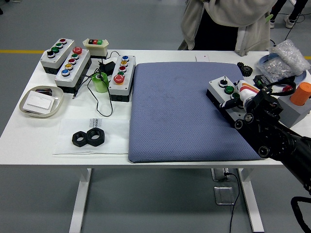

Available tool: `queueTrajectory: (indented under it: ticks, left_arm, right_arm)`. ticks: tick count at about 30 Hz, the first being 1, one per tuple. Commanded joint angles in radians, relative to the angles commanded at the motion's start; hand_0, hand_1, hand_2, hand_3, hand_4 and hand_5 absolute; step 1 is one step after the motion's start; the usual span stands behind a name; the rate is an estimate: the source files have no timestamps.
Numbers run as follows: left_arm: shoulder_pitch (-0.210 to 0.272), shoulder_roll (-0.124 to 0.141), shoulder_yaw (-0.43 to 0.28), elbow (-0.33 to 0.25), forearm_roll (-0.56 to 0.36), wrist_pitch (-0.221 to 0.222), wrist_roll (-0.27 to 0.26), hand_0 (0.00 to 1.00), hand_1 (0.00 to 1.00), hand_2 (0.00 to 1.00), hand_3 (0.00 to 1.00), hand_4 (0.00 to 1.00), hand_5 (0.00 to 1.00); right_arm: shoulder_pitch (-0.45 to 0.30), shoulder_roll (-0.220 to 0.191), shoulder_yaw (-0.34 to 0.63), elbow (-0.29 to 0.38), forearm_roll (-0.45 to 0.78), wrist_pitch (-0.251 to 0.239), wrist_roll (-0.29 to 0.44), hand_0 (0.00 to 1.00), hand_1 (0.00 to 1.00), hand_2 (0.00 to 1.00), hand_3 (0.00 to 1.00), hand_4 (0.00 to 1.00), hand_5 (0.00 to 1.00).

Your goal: Pick up the button,place it on the desk,press the button,press the button

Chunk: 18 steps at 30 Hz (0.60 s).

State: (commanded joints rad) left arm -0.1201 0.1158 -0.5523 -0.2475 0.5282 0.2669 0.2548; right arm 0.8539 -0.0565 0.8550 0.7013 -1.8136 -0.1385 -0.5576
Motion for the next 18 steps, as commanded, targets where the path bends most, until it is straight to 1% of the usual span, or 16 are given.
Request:
queueTrajectory:
  ticks: [4, 5, 9, 10, 11, 12, 15, 16, 17, 18]
  left_arm:
    - [0.0, 0.0, 0.002, 0.0, -0.003, 0.001, -0.001, 0.708, 0.704, 0.81, 0.83, 0.755, 0.998]
    - [0.0, 0.0, 0.002, 0.0, -0.004, 0.001, -0.002, 0.707, 0.705, 0.81, 0.83, 0.756, 0.998]
    - [-0.001, 0.0, 0.005, 0.001, -0.008, 0.001, -0.004, 0.707, 0.705, 0.81, 0.83, 0.756, 0.998]
    - [-0.001, 0.0, 0.006, 0.001, -0.01, 0.001, -0.004, 0.707, 0.705, 0.81, 0.83, 0.756, 0.998]
    - [-0.001, 0.0, 0.006, 0.001, -0.011, 0.001, -0.005, 0.708, 0.704, 0.81, 0.829, 0.756, 0.998]
    - [-0.002, 0.0, 0.006, 0.001, -0.011, 0.001, -0.005, 0.708, 0.704, 0.81, 0.829, 0.756, 0.998]
    - [-0.004, 0.001, 0.008, 0.001, -0.014, 0.002, -0.006, 0.708, 0.704, 0.81, 0.829, 0.756, 0.998]
    - [-0.004, 0.001, 0.008, 0.002, -0.015, 0.002, -0.006, 0.708, 0.704, 0.81, 0.829, 0.756, 0.998]
    - [-0.004, 0.002, 0.007, 0.002, -0.014, 0.002, -0.006, 0.705, 0.702, 0.81, 0.829, 0.756, 0.998]
    - [-0.005, 0.002, 0.007, 0.002, -0.015, 0.002, -0.007, 0.705, 0.702, 0.81, 0.829, 0.756, 0.998]
  right_arm:
    - [-0.004, -0.008, -0.02, 0.017, -0.025, -0.016, -0.001, 0.808, 0.563, 0.557, 0.747, 0.951, 0.199]
    - [-0.005, -0.011, -0.025, 0.021, -0.035, -0.023, -0.002, 0.681, 0.504, 0.521, 0.703, 0.911, 0.177]
    - [-0.008, -0.029, -0.047, 0.045, -0.052, -0.047, 0.003, 0.681, 0.504, 0.521, 0.703, 0.911, 0.177]
    - [-0.007, -0.04, -0.065, 0.059, -0.044, -0.053, 0.013, 0.681, 0.504, 0.521, 0.703, 0.911, 0.177]
    - [-0.007, -0.045, -0.072, 0.065, -0.041, -0.055, 0.017, 0.671, 0.496, 0.502, 0.671, 0.85, 0.153]
    - [-0.005, -0.057, -0.094, 0.078, -0.024, -0.061, 0.029, 0.671, 0.496, 0.502, 0.671, 0.85, 0.153]
    - [0.004, -0.092, -0.164, 0.111, 0.015, -0.056, 0.062, 0.671, 0.496, 0.502, 0.671, 0.85, 0.153]
    - [0.006, -0.096, -0.175, 0.114, 0.02, -0.055, 0.065, 0.671, 0.496, 0.502, 0.671, 0.85, 0.153]
    - [0.008, -0.104, -0.193, 0.121, 0.033, -0.047, 0.078, 0.696, 0.498, 0.496, 0.658, 0.817, 0.139]
    - [0.011, -0.117, -0.22, 0.133, 0.055, -0.039, 0.098, 0.696, 0.498, 0.496, 0.658, 0.817, 0.139]
